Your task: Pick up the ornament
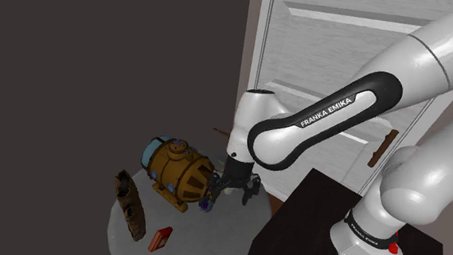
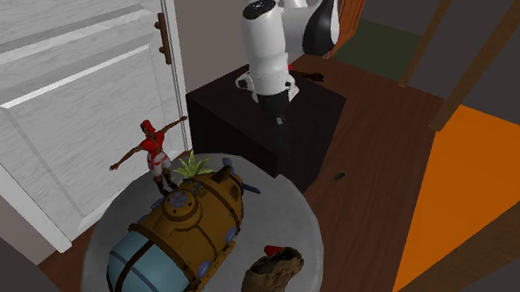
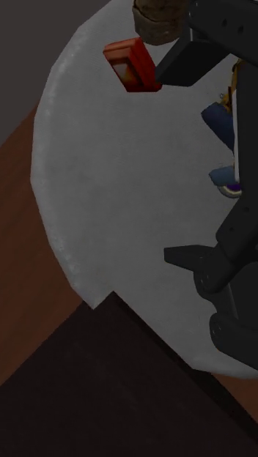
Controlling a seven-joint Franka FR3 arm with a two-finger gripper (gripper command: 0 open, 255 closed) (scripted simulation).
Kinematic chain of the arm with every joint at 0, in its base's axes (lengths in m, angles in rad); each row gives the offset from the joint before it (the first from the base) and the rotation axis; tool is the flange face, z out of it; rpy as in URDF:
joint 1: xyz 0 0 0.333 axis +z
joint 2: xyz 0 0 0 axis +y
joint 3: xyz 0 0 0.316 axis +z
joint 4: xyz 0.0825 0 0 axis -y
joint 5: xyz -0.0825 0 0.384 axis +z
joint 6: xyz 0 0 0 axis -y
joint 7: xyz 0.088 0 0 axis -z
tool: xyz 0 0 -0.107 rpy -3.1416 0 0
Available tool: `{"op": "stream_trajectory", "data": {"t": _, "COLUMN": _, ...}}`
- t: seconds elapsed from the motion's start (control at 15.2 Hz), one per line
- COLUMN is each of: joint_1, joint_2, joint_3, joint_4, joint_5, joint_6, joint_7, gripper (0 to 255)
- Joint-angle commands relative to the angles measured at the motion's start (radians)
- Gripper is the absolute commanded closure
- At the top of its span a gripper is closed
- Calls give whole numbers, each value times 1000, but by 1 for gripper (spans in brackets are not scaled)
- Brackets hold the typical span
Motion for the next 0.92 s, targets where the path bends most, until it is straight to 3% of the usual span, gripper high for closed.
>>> {"op": "stream_trajectory", "data": {"t": 0.0, "joint_1": -7, "joint_2": 101, "joint_3": 36, "joint_4": 31, "joint_5": -18, "joint_6": 87, "joint_7": 70, "gripper": 0}}
{"op": "stream_trajectory", "data": {"t": 0.33, "joint_1": 14, "joint_2": 361, "joint_3": 51, "joint_4": 134, "joint_5": -166, "joint_6": 268, "joint_7": 290, "gripper": 0}}
{"op": "stream_trajectory", "data": {"t": 0.59, "joint_1": 110, "joint_2": 545, "joint_3": -30, "joint_4": 243, "joint_5": -285, "joint_6": 366, "joint_7": 457, "gripper": 0}}
{"op": "stream_trajectory", "data": {"t": 0.86, "joint_1": 217, "joint_2": 704, "joint_3": -121, "joint_4": 375, "joint_5": -340, "joint_6": 423, "joint_7": 575, "gripper": 0}}
